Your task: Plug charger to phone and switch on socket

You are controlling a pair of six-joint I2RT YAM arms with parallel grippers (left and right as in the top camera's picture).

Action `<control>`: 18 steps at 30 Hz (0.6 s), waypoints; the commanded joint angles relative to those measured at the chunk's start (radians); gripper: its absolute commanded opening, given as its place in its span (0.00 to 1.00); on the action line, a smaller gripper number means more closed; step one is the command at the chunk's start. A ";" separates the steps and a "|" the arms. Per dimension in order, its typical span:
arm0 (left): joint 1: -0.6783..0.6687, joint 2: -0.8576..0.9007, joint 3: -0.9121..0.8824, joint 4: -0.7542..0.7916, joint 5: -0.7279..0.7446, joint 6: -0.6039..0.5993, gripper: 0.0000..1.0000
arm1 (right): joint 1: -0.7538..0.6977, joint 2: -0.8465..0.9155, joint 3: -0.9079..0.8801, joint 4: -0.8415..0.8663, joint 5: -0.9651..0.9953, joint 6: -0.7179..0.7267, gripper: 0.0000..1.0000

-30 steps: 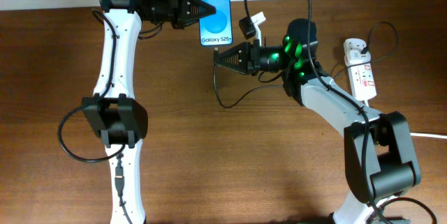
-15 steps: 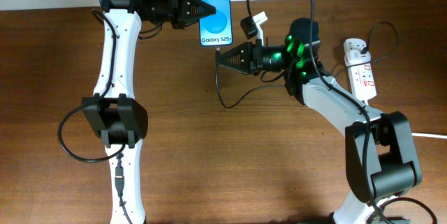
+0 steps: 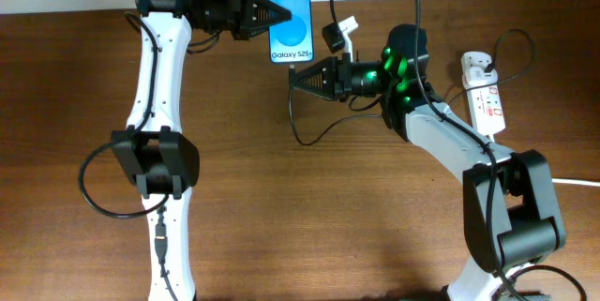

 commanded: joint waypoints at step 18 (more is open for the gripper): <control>-0.001 -0.037 0.020 -0.019 0.053 0.053 0.00 | 0.000 -0.012 0.038 -0.068 -0.016 -0.034 0.04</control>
